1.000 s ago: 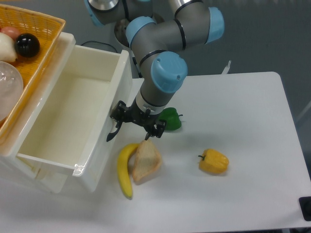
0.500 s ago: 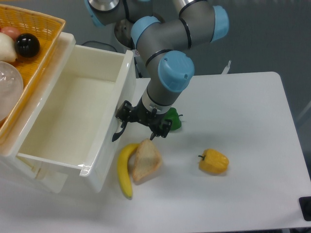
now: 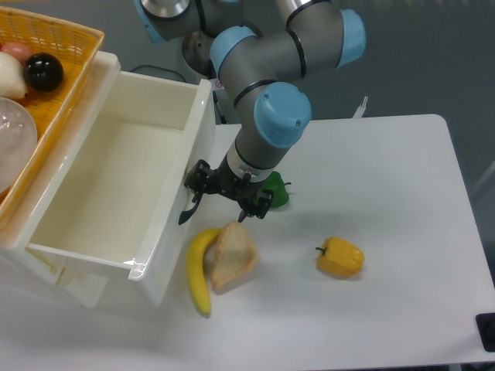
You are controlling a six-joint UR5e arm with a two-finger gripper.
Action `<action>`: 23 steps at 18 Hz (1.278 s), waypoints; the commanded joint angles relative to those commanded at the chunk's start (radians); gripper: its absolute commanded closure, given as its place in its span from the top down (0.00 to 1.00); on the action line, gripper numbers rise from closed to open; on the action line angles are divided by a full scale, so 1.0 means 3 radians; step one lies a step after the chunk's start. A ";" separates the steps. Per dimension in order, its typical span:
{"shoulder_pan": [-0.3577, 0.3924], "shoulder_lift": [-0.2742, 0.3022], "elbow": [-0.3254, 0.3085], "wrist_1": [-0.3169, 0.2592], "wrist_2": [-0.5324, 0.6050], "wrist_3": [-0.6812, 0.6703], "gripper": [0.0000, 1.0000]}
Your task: Slide open the top white drawer
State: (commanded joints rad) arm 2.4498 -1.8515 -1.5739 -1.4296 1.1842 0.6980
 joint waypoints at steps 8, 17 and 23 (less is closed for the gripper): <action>0.0041 0.0000 0.0000 -0.0082 -0.0107 -0.0015 1.00; 0.0087 0.0005 0.0015 -0.0097 -0.0174 -0.0015 1.00; 0.0189 0.0041 0.0025 -0.0092 -0.0322 -0.0010 1.00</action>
State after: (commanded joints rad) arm 2.5064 -1.8393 -1.5662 -1.4573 1.0877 0.6949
